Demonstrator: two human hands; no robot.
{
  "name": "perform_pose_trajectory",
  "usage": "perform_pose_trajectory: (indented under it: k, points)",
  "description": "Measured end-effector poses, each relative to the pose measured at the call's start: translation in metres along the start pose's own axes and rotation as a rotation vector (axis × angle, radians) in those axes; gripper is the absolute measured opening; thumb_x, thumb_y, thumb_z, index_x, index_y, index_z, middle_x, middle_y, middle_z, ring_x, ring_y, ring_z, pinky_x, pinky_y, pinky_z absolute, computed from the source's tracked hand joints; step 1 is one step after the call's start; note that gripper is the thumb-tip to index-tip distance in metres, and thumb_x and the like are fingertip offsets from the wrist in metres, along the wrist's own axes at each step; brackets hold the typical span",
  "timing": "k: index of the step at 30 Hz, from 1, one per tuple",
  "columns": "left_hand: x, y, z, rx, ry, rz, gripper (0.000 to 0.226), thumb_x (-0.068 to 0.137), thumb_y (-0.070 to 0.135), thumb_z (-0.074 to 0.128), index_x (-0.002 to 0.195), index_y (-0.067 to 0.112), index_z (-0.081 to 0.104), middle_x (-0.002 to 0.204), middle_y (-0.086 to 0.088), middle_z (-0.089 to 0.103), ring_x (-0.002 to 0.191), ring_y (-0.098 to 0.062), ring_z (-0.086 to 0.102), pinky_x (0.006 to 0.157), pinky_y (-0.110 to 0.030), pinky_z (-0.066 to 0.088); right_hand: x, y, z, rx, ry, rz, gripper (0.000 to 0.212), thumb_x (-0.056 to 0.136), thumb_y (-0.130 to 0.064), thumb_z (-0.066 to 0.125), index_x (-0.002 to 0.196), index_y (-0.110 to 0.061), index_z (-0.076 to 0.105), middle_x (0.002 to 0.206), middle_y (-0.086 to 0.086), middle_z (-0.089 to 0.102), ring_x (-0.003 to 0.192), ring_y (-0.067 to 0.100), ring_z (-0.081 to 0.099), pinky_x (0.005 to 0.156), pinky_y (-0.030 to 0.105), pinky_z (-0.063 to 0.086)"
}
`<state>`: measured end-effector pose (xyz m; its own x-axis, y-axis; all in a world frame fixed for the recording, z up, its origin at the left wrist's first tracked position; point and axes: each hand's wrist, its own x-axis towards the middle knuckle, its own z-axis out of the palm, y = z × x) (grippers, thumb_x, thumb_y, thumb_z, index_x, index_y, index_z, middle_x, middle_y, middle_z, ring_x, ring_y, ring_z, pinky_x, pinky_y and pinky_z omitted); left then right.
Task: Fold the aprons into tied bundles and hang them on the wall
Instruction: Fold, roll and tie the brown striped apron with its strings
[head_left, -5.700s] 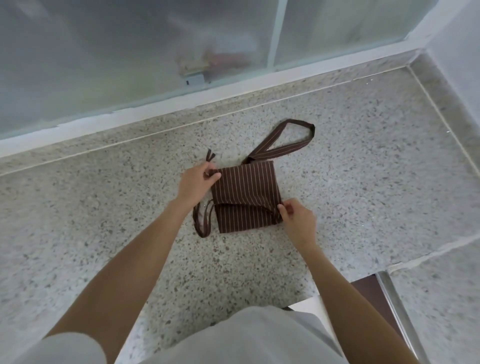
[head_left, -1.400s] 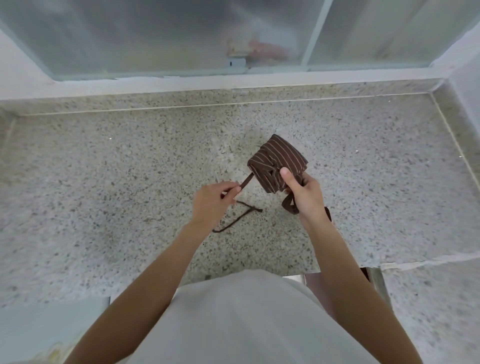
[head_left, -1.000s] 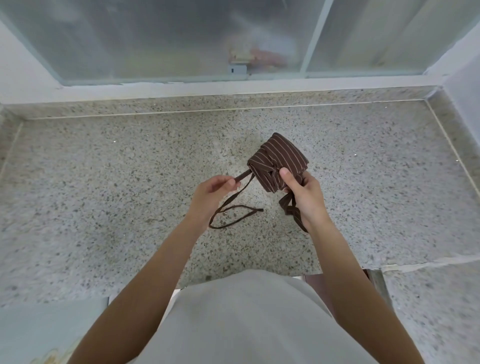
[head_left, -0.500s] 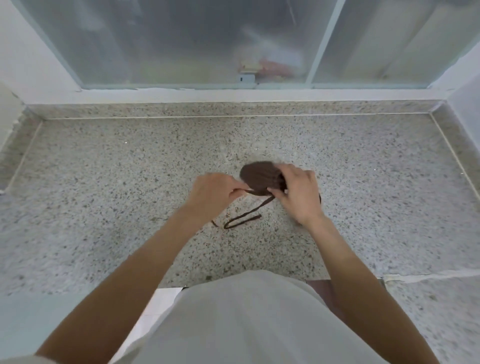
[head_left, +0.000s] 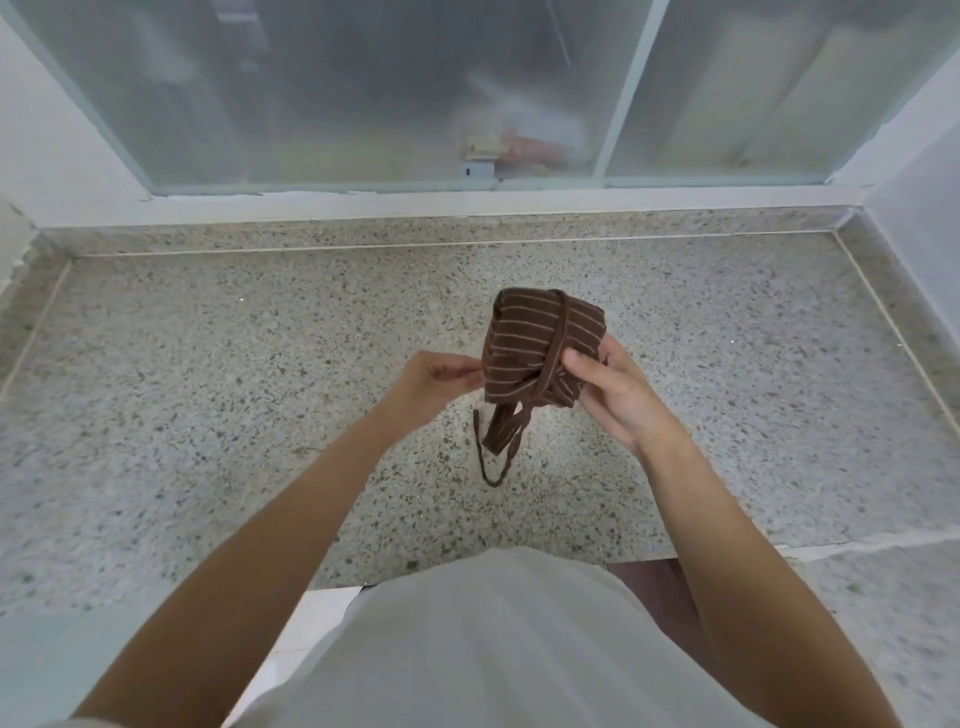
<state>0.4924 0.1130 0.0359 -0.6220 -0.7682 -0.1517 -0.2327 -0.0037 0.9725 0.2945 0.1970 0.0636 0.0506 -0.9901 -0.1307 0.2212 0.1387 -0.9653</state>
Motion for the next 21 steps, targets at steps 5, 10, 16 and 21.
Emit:
perform_pose_trajectory:
  k: [5, 10, 16, 21]
  points:
    - [-0.003, -0.017, 0.023, 0.181, 0.199, -0.015, 0.016, 0.092, 0.024, 0.057, 0.104, 0.028, 0.067, 0.109, 0.022, 0.059, 0.107, 0.001, 0.053, 0.096, -0.018, 0.037, 0.003, 0.0, 0.003, 0.078, 0.222, 0.027, 0.081, 0.059, -0.047, 0.084, 0.124, -0.011, 0.053, 0.121, 0.009, 0.063, 0.115, 0.026, 0.058, 0.105, 0.046, 0.04]
    - [-0.014, -0.012, 0.04, 0.095, 0.258, 0.105, 0.015, 0.094, 0.027, 0.053, 0.106, 0.025, 0.063, 0.109, 0.02, 0.061, 0.104, 0.006, 0.054, 0.091, -0.013, 0.04, 0.009, 0.0, -0.002, 0.031, 0.41, 0.029, 0.106, 0.057, -0.052, 0.085, 0.142, -0.015, 0.034, 0.144, 0.008, 0.044, 0.132, 0.023, 0.042, 0.11, 0.05, 0.032]
    - [-0.008, 0.0, 0.048, -0.16, -0.018, -0.061, 0.024, 0.097, 0.024, 0.047, 0.115, 0.019, 0.062, 0.095, 0.006, 0.07, 0.094, 0.001, 0.064, 0.086, -0.009, 0.044, 0.011, -0.007, 0.004, 0.039, 0.503, -0.045, 0.046, 0.083, -0.022, 0.069, 0.125, -0.012, 0.053, 0.119, 0.004, 0.065, 0.11, 0.016, 0.061, 0.095, 0.031, 0.047]
    - [0.0, -0.018, 0.019, 0.035, -0.06, -0.105, 0.017, 0.094, 0.022, 0.053, 0.1, 0.027, 0.067, 0.079, 0.008, 0.07, 0.08, -0.006, 0.067, 0.077, -0.011, 0.047, 0.006, -0.008, -0.012, 0.009, 0.385, -0.006, 0.06, 0.071, -0.039, 0.075, 0.124, -0.015, 0.056, 0.116, 0.003, 0.067, 0.11, 0.019, 0.061, 0.096, 0.036, 0.045]
